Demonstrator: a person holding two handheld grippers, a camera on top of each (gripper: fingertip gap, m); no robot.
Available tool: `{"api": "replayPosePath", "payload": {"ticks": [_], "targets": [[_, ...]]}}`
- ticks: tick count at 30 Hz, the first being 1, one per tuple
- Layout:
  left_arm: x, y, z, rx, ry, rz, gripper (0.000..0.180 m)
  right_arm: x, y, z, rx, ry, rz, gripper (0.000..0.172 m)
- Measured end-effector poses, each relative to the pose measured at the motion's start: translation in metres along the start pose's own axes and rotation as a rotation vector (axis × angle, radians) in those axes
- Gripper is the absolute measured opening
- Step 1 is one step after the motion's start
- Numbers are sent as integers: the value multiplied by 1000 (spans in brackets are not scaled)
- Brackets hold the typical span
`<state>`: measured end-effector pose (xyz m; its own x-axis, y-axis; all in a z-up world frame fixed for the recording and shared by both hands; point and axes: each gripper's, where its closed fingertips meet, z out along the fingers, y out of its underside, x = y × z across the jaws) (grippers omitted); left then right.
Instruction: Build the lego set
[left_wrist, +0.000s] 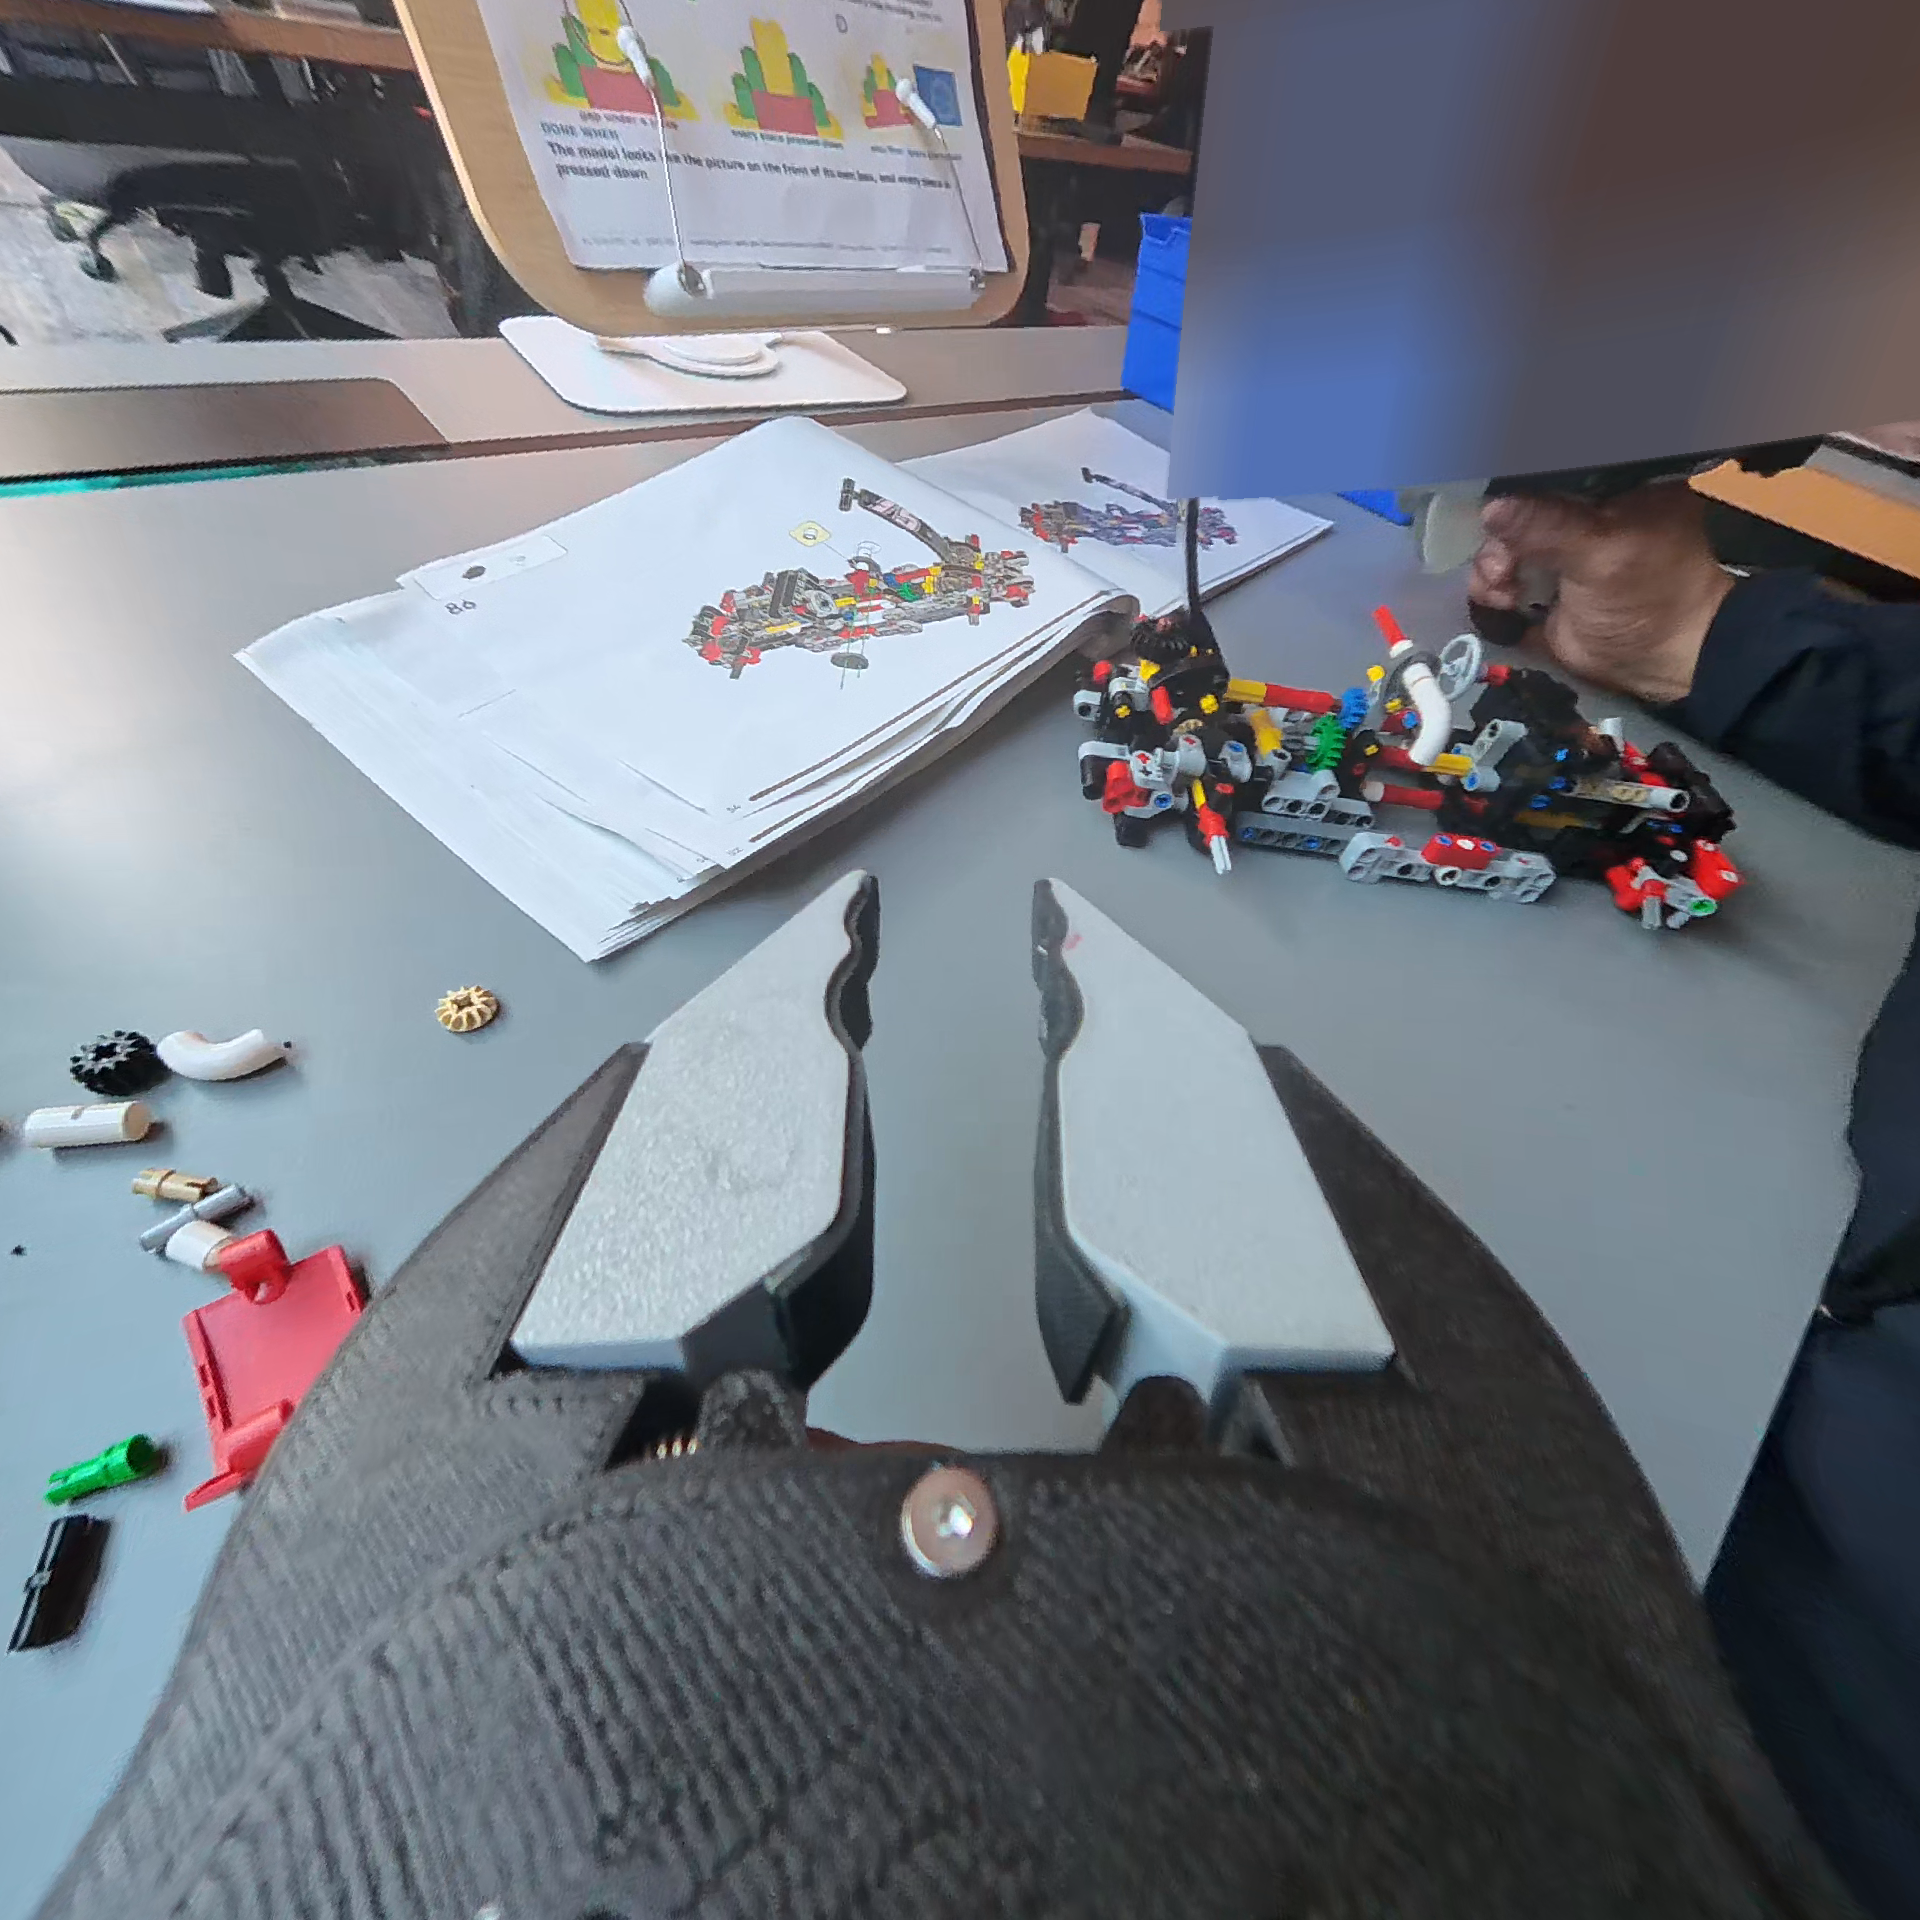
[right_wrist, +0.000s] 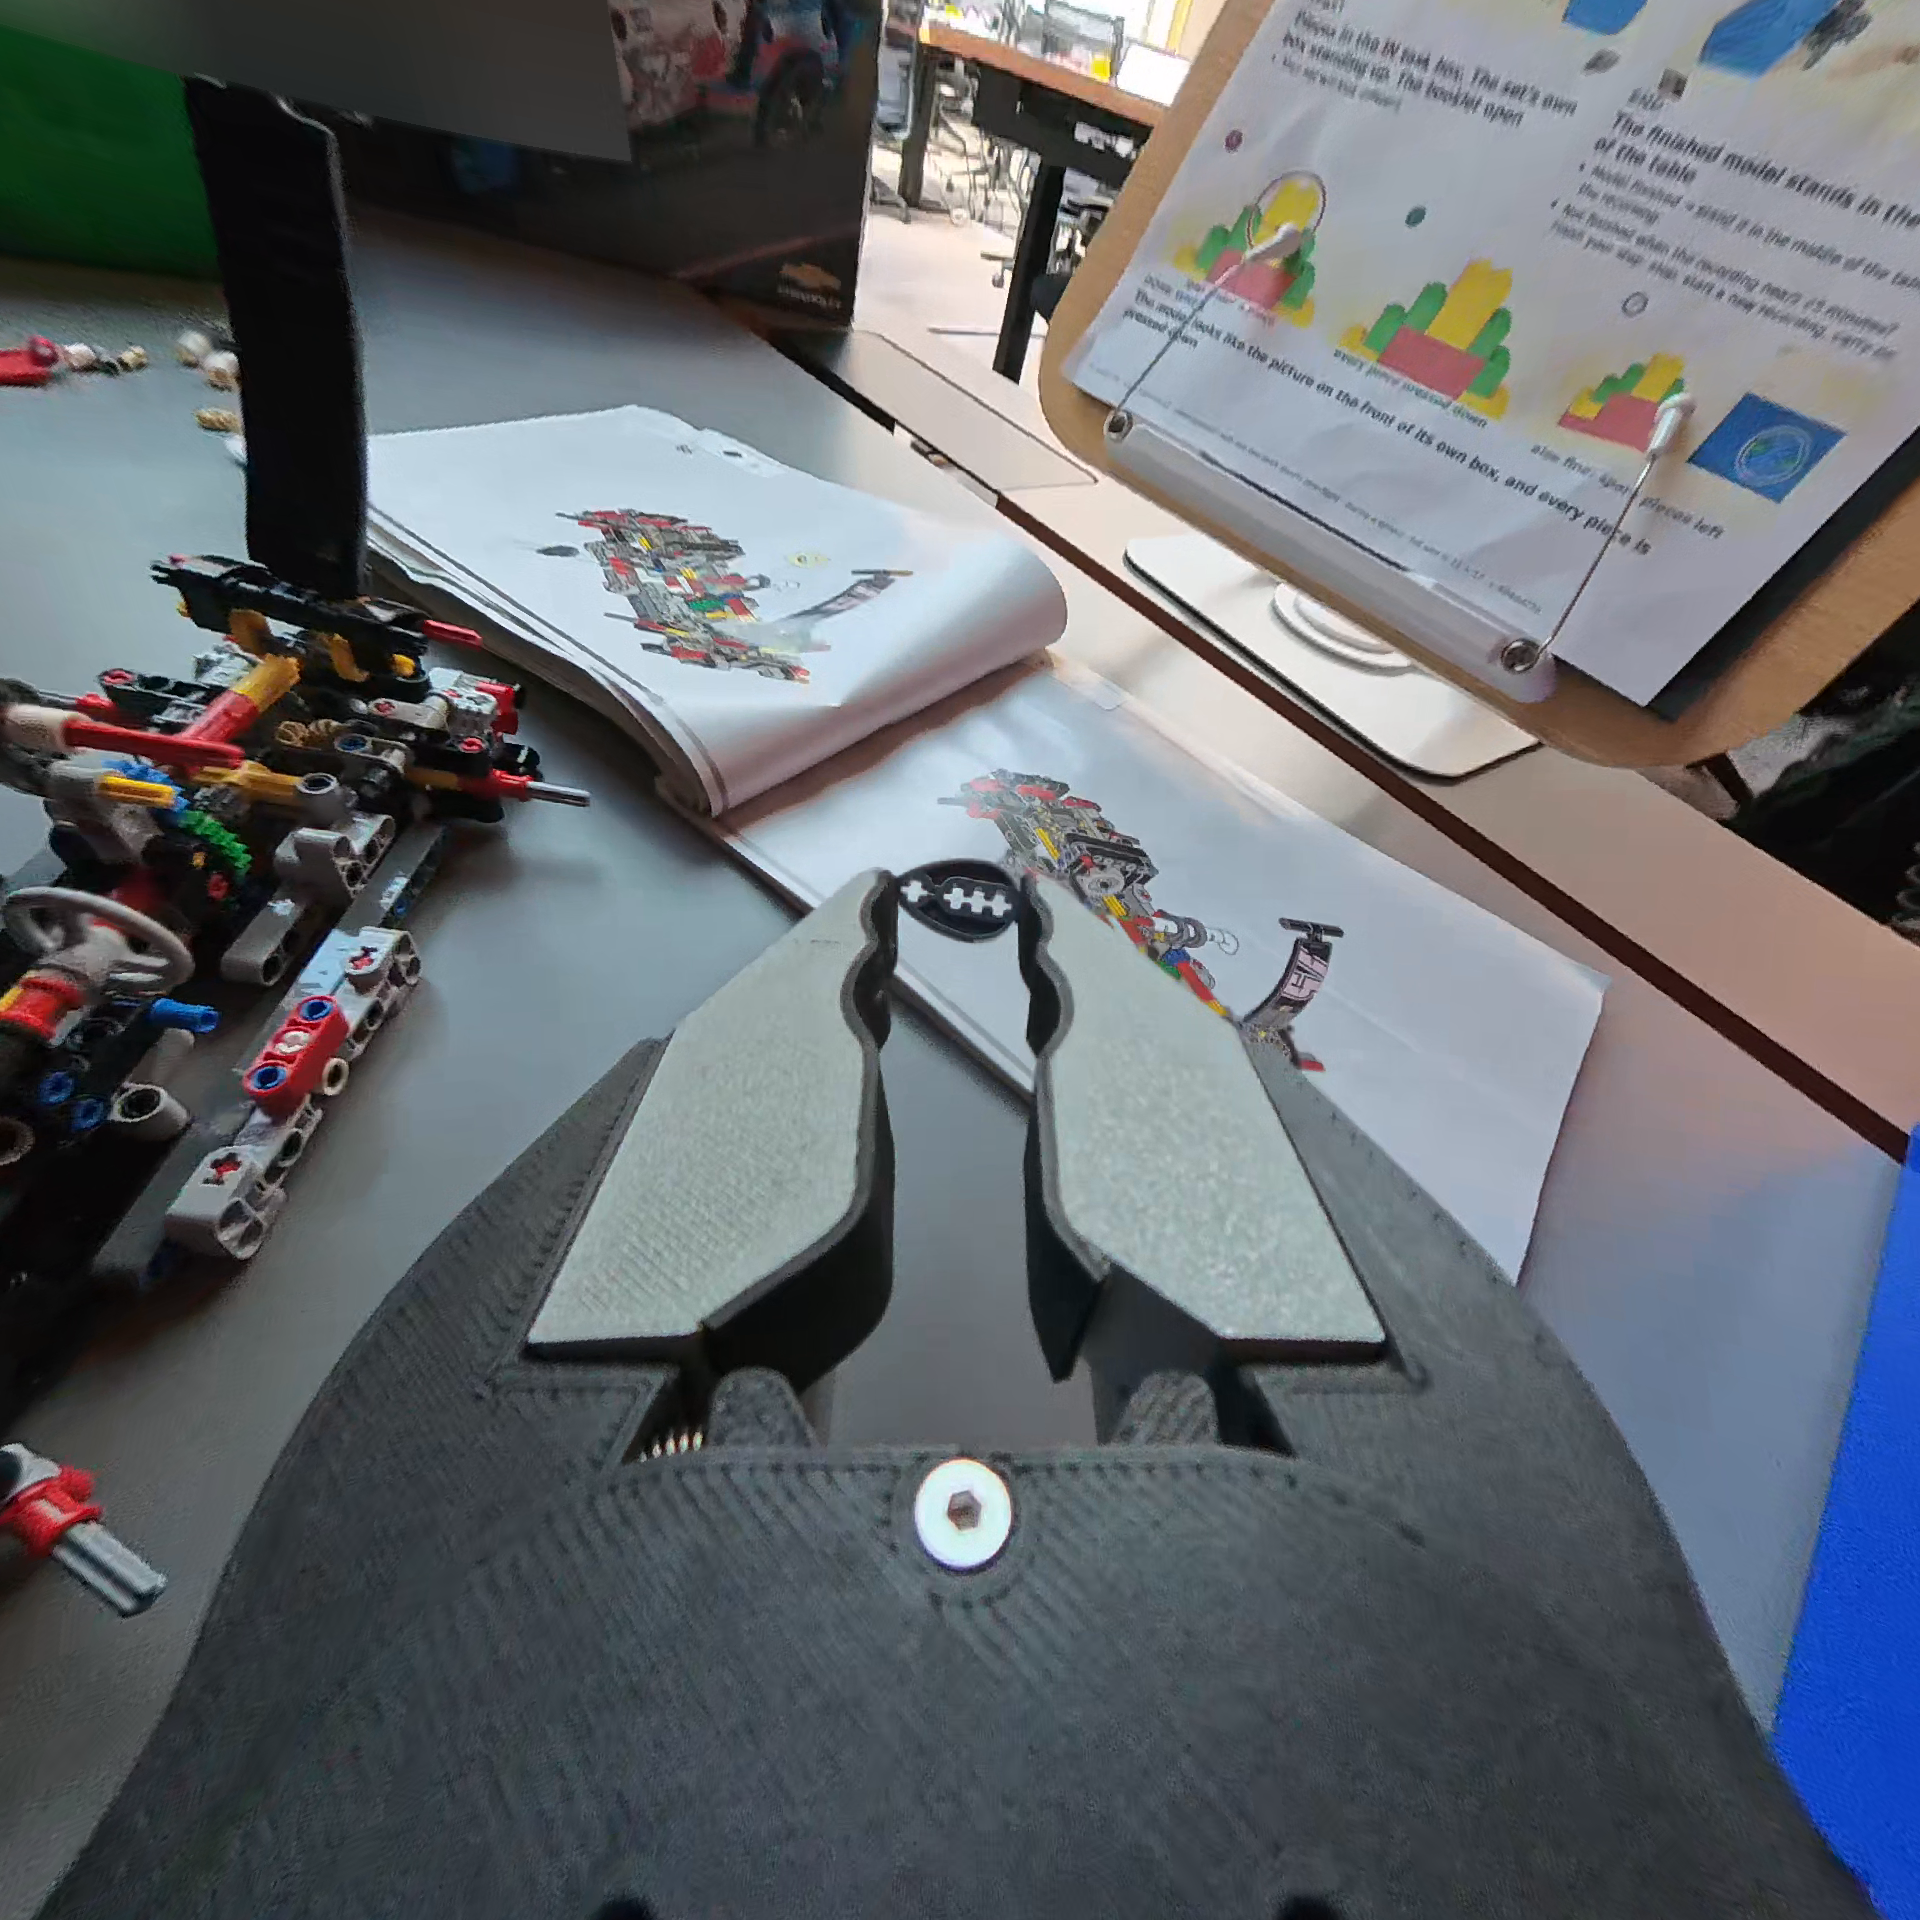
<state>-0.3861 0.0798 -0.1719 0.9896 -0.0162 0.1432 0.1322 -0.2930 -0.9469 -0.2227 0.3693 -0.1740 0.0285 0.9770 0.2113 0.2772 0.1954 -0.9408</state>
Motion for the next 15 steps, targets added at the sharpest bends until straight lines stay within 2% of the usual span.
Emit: {"api": "replayPosePath", "payload": {"ticks": [5, 8, 12, 15], "targets": [[1, 7, 5, -50, -47, 36, 27, -18, -16, -9, 53, -87, -49, 20], [21, 15, 12, -101, 67, -89, 32, -30, -25, -14, 77, -117, -122, 20], [49, 3, 15, -9, 137, -185, 26, -54, -45, -23, 127, -168, -215, 20], [88, -5, 28, -19, 257, -293, 26, -80, -63, -31, 171, -220, -305, 20]]}}
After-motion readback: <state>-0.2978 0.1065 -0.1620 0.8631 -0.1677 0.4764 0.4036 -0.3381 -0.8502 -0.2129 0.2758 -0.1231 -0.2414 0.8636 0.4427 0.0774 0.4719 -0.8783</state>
